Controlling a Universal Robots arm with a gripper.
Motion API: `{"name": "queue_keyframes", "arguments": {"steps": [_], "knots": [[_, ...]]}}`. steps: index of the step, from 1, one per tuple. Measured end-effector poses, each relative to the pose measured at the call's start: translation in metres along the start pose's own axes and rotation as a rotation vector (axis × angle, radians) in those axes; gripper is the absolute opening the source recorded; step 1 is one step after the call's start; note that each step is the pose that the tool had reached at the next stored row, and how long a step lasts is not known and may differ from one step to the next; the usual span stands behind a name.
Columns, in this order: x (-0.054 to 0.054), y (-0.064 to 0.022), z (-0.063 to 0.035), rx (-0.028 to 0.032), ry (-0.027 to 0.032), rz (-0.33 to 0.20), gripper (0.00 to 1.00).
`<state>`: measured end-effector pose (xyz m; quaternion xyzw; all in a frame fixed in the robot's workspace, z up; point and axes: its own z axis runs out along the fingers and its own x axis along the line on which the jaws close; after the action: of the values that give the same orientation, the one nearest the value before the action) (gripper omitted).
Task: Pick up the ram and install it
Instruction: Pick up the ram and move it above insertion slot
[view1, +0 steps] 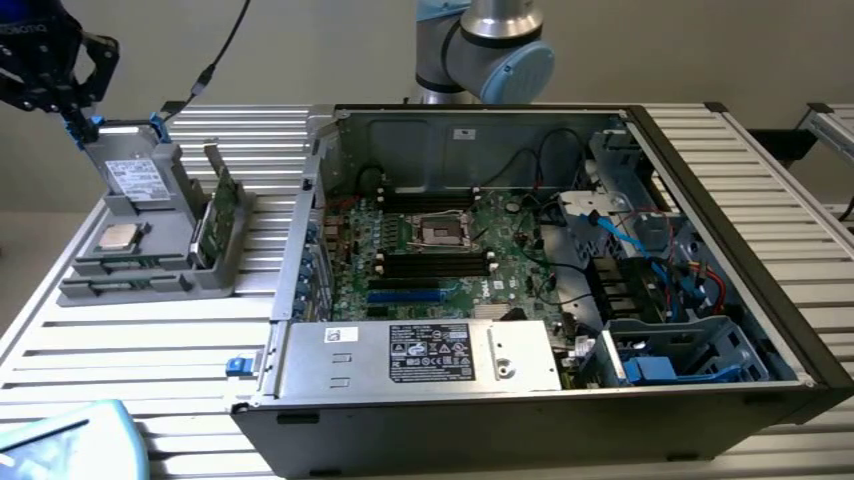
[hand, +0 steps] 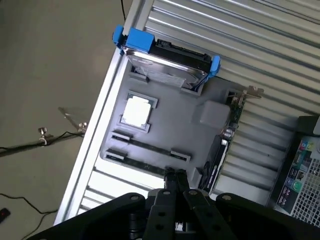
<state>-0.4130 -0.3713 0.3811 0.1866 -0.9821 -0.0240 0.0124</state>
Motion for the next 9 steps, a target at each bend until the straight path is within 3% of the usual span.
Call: {"name": "queue_keyframes", "arguments": {"steps": [5,9], "knots": [[0.0,0.0,0.0011,0.0013,0.0048,-0.091,0.11],[0.0,-0.0001,0.0038,-0.0013,0.0068,-0.163,0.11]]}}
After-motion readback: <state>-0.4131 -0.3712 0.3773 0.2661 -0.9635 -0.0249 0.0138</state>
